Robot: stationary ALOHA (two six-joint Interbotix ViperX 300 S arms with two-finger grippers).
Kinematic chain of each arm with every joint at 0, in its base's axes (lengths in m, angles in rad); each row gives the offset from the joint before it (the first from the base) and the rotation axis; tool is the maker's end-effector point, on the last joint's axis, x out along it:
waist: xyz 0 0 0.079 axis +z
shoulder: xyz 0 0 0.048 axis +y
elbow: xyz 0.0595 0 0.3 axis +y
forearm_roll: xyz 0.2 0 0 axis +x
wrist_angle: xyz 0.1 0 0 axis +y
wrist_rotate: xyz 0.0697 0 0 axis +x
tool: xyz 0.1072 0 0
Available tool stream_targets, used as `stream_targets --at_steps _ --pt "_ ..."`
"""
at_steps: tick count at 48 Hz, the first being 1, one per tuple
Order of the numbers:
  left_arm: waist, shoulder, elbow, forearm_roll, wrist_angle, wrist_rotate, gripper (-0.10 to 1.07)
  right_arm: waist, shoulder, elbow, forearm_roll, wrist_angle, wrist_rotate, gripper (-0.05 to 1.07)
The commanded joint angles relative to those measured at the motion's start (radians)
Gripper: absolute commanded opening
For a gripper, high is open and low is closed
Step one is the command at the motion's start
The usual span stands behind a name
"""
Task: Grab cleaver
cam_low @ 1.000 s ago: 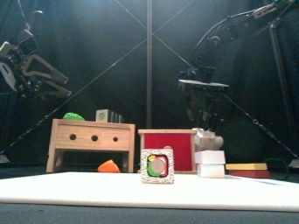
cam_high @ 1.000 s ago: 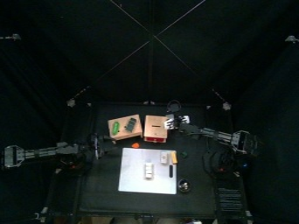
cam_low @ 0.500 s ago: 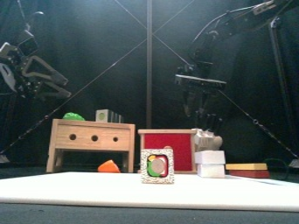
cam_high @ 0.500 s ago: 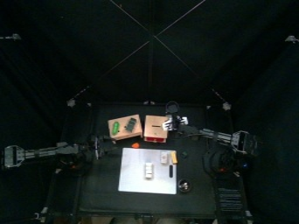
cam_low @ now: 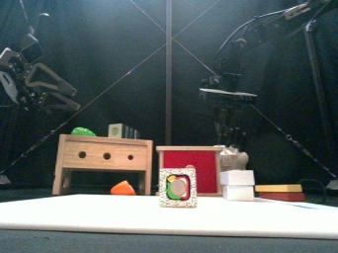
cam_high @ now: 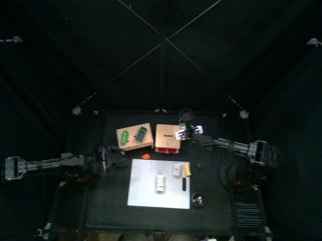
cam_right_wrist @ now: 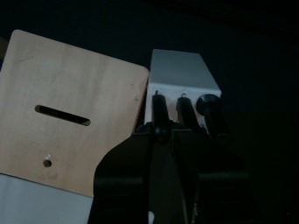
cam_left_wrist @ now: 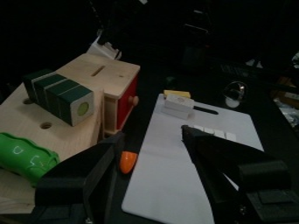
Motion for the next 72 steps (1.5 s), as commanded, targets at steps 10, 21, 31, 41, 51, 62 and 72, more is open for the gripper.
stream_targets --at_steps 10,21,31,41,51,62,72 --pt "0.002 0.003 -0.014 -0.002 -0.005 -0.003 0.91 0.015 -0.058 -0.020 0.002 0.058 0.002 0.53" --pt "0.000 0.003 -0.014 -0.002 -0.005 -0.003 0.91 0.058 -0.092 -0.023 0.000 0.092 0.012 0.53" --pt "0.000 0.003 -0.014 -0.006 -0.003 -0.003 0.91 0.098 -0.129 -0.037 -0.002 0.121 0.012 0.53" --pt "-0.002 0.003 -0.008 -0.023 -0.003 -0.002 0.91 0.146 -0.210 0.003 -0.012 0.124 0.012 0.53" --pt "-0.002 0.003 -0.006 -0.038 -0.003 0.000 0.91 0.202 -0.362 0.071 -0.028 0.118 0.012 0.53" --pt "-0.002 0.003 -0.006 -0.037 -0.003 0.000 0.91 0.245 -0.495 0.170 -0.025 -0.009 0.011 0.53" --pt "-0.005 0.003 -0.011 -0.031 -0.003 0.002 0.91 0.255 -0.597 0.367 -0.163 -0.494 0.006 0.53"
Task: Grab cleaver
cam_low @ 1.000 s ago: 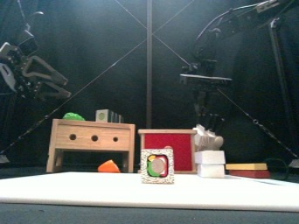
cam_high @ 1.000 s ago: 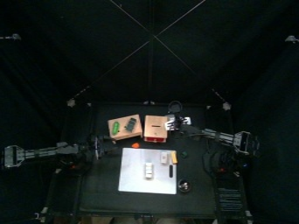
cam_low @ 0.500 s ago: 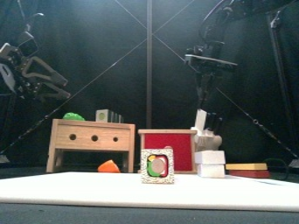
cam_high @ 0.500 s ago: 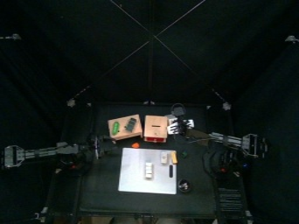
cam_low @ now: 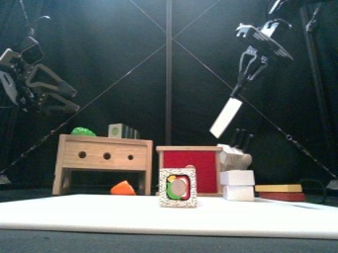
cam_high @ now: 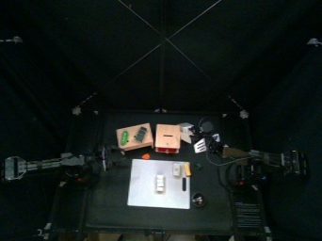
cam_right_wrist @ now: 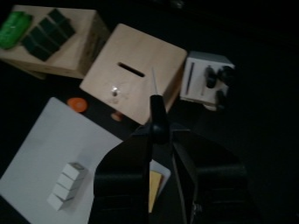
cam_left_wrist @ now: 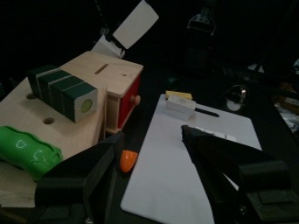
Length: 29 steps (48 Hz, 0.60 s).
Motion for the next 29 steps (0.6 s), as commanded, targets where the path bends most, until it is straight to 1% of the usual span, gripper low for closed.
stream_targets --at_steps 1,4,8,10,14,17,19,21,26,29 --pt "-0.006 0.003 -0.018 0.008 -0.003 0.003 0.91 0.000 -0.011 0.037 -0.069 -0.155 -0.005 0.53" --pt "-0.015 0.003 -0.028 0.023 -0.005 0.003 0.91 -0.003 -0.003 0.077 -0.149 -0.250 -0.008 0.53" --pt "-0.044 0.003 -0.043 0.025 -0.026 0.002 0.91 0.002 0.000 0.124 -0.299 -0.364 -0.009 0.53" --pt "-0.064 0.003 -0.060 0.026 -0.040 0.002 0.91 0.002 0.000 0.144 -0.362 -0.419 -0.009 0.53" --pt "-0.121 0.011 -0.086 0.040 -0.074 0.005 0.91 0.000 0.003 0.183 -0.442 -0.534 -0.011 0.53" --pt "-0.164 0.038 -0.101 0.063 -0.094 0.005 0.91 -0.015 0.032 0.212 -0.457 -0.629 -0.009 0.53" --pt "-0.181 0.055 -0.106 0.064 -0.097 0.005 0.91 -0.026 0.049 0.212 -0.449 -0.661 -0.009 0.53" --pt "-0.192 0.075 -0.106 0.063 -0.095 0.005 0.91 -0.031 0.060 0.196 -0.453 -0.667 -0.011 0.53" --pt "-0.192 0.109 -0.106 0.064 -0.097 0.005 0.91 -0.028 0.060 0.140 -0.488 -0.667 -0.006 0.53" --pt "-0.193 0.112 -0.106 0.061 -0.097 0.003 0.91 -0.014 0.057 0.112 -0.457 -0.669 -0.008 0.53"
